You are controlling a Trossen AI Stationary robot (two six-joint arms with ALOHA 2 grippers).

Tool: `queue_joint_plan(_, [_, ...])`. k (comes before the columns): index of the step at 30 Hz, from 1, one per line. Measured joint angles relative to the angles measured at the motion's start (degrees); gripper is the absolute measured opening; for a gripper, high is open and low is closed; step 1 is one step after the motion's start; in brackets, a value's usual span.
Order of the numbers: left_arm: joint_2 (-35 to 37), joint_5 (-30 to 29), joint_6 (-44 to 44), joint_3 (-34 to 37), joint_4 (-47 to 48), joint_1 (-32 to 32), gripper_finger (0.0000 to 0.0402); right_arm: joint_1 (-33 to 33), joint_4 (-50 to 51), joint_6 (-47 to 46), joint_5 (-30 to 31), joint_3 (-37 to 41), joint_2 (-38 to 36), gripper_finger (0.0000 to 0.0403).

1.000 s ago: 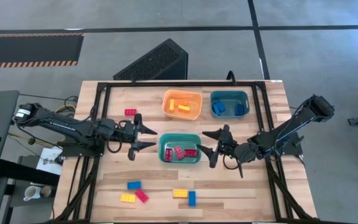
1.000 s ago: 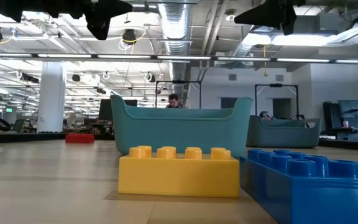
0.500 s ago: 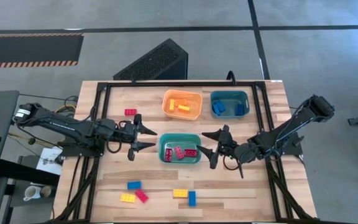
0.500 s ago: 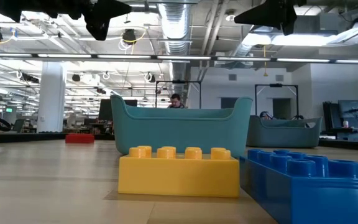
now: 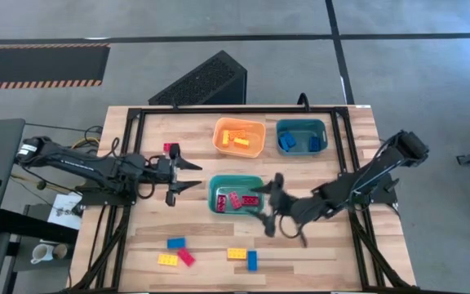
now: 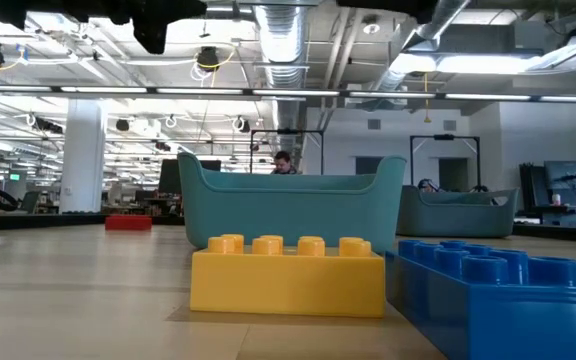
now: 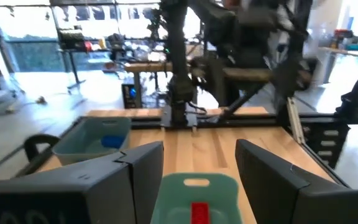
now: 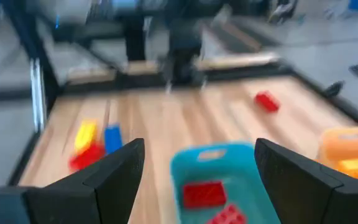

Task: Sort & place blocks by color
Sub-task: Put the yellow game piece into the yellow bin

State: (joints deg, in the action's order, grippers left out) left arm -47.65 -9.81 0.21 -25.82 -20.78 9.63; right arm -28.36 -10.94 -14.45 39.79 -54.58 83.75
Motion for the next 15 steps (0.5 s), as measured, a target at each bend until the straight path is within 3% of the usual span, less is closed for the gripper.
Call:
queue_joint_plan(6, [2.64,-0.65,0.89,0.00,1.00,-0.02,0.0187,0.00,13.03,-2.14,-7.26,-11.77,9.71,0.0325])
queue_joint_plan(15, [3.48,-0.87,-0.03,0.00,4.62,-0.02,0.0187,1.47,24.87,-8.69,-24.87,-25.67,20.61,0.0325])
